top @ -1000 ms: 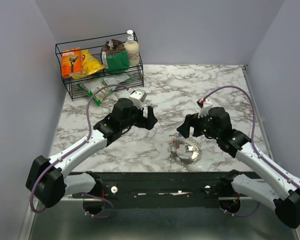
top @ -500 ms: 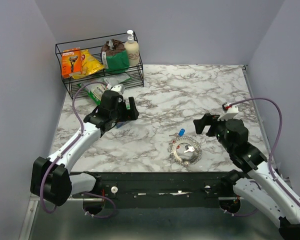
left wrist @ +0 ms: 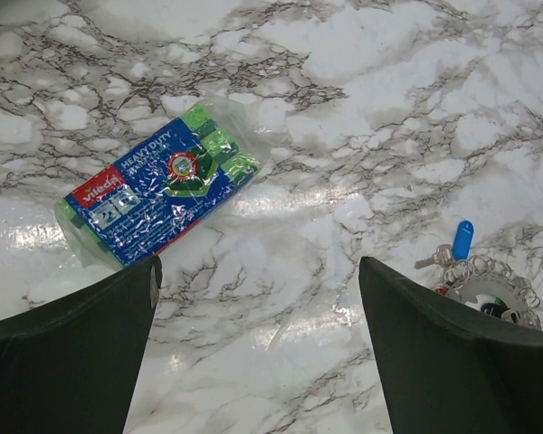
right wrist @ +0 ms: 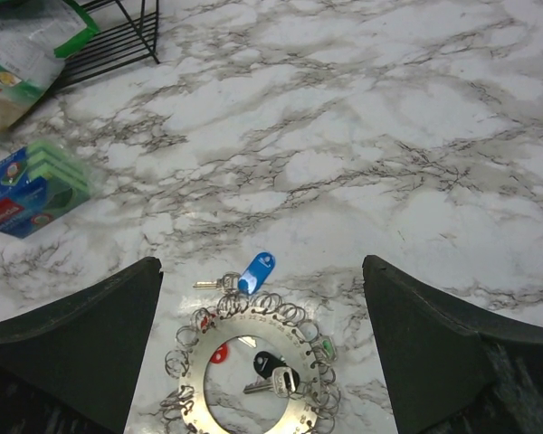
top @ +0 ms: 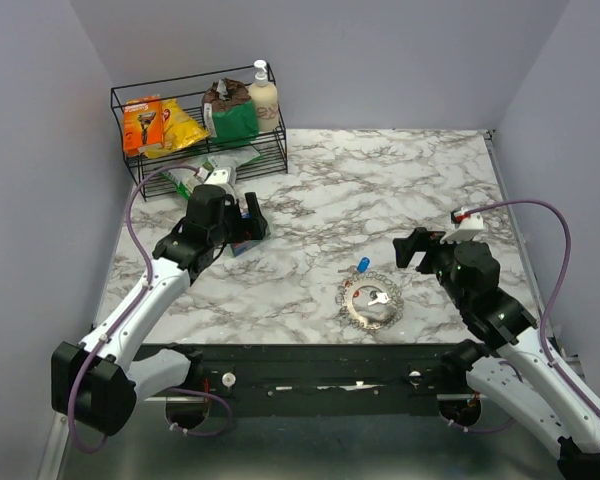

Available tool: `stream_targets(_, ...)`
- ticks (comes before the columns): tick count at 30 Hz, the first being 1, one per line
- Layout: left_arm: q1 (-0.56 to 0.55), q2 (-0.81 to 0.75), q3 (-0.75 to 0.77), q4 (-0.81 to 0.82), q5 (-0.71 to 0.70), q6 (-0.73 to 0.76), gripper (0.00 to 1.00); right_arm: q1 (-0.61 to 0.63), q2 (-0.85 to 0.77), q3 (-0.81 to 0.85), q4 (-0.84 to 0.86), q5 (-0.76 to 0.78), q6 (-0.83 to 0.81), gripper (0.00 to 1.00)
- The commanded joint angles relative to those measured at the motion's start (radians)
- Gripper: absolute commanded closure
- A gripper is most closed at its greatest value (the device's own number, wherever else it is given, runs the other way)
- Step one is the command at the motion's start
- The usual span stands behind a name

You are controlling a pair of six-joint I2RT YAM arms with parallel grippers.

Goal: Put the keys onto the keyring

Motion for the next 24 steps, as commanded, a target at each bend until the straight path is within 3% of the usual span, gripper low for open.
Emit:
stream_targets(1, 0.006, -0.022, -0.043, 0.046, 0.015, 0.002, 0.01, -0.006, 0.004, -0.001, -0.022, 0.023, 0.003, 0.00)
stream_targets(24, 0.006, -0.147, -0.125, 0.143, 0.027, -0.025, 0.01, -0.006, 0.005, -0.003, -0.017, 0.001, 0.044, 0.00)
